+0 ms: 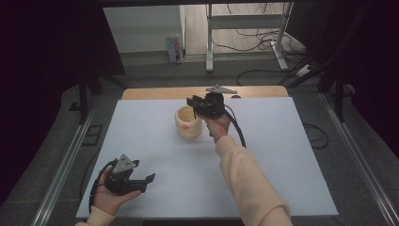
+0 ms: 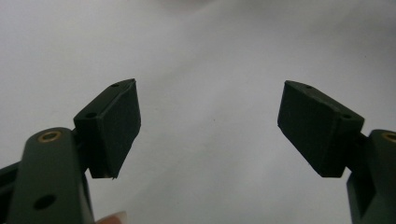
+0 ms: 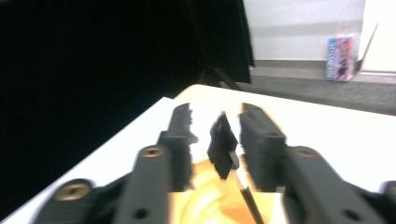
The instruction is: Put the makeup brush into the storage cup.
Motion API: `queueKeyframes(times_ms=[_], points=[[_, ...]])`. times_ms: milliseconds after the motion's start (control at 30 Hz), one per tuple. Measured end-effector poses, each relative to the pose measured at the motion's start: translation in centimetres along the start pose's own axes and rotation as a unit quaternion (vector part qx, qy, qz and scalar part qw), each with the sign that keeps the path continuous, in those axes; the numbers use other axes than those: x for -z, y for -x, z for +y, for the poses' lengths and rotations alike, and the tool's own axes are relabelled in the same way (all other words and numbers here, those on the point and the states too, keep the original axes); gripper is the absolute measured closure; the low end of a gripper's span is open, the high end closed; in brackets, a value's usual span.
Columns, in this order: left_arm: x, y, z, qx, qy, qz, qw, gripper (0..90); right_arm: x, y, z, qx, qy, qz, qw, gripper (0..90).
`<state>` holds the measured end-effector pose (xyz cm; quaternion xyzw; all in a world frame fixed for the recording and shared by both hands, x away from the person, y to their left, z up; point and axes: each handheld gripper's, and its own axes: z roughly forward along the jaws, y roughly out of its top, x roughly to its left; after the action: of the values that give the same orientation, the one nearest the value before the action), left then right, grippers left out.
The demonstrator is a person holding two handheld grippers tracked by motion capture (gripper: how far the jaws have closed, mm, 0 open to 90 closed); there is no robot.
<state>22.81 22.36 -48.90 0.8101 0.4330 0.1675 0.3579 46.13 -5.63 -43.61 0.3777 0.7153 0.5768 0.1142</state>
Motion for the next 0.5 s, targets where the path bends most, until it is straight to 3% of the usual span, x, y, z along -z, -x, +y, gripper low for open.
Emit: queueKeyframes(times_ms=[67,133,500], points=[[0.0,0.0,0.0,0.000,0.000,0.000,1.0000,22.2,0.0,-0.1,-0.1,0.015,-0.002,-0.011,0.9998,44.6],[0.0,0.0,0.0,-0.001,-0.001,0.000,1.0000,22.1,0.2,-0.2,-0.1,0.023,-0.001,-0.024,0.9994,36.8],[-0.1,0.1,0.2,-0.002,-0.001,-0.002,1.0000,21.9,2.4,-0.2,0.8,0.030,-0.005,-0.035,0.9989,26.2]])
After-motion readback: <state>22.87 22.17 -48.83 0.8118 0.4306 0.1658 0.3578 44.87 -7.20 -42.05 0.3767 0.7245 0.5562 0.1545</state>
